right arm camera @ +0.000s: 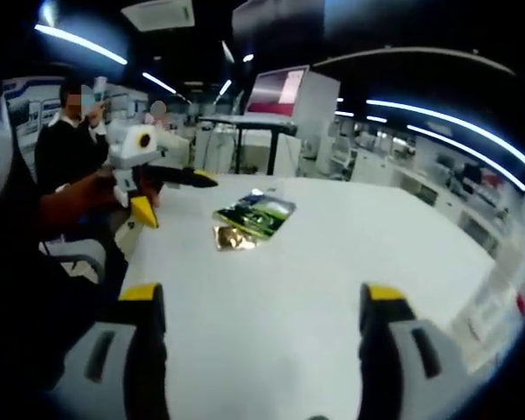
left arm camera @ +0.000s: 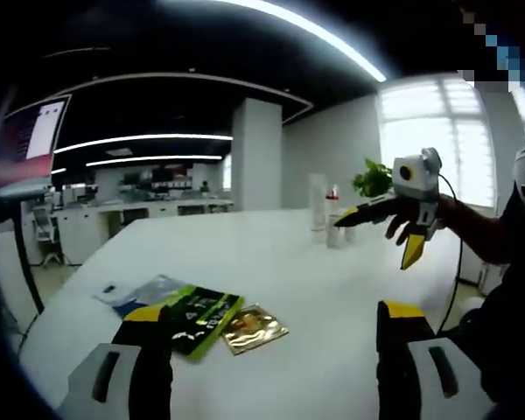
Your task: Arrange the skincare products in the storage area until every visible bottle or jar stands upright without overlapping.
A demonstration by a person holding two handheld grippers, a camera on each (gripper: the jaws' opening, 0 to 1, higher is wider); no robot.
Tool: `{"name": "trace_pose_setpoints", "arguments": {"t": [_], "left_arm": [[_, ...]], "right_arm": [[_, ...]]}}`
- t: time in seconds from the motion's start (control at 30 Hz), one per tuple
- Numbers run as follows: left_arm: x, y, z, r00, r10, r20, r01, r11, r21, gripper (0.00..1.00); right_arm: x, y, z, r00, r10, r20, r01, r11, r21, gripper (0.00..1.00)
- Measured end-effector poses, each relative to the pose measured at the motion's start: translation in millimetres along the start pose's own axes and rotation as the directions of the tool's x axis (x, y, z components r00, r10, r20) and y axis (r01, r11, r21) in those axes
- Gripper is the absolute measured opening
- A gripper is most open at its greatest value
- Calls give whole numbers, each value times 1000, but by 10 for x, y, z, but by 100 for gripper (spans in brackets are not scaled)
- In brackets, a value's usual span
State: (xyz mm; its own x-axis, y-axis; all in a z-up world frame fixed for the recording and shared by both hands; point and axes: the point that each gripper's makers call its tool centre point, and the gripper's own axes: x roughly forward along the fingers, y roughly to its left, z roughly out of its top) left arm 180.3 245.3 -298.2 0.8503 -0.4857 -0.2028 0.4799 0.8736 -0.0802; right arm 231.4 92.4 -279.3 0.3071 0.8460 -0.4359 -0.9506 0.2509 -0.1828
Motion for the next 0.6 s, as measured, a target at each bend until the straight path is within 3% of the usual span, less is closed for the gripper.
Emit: {"name": "trace_pose_setpoints", "arguments": {"t": [0.6], "left_arm": [[-75,221,-90,998,55,-33,-55,998,-28,98]], "right_arm": [[422,41,81,996,87,-10,-87,996,-10,90]]}}
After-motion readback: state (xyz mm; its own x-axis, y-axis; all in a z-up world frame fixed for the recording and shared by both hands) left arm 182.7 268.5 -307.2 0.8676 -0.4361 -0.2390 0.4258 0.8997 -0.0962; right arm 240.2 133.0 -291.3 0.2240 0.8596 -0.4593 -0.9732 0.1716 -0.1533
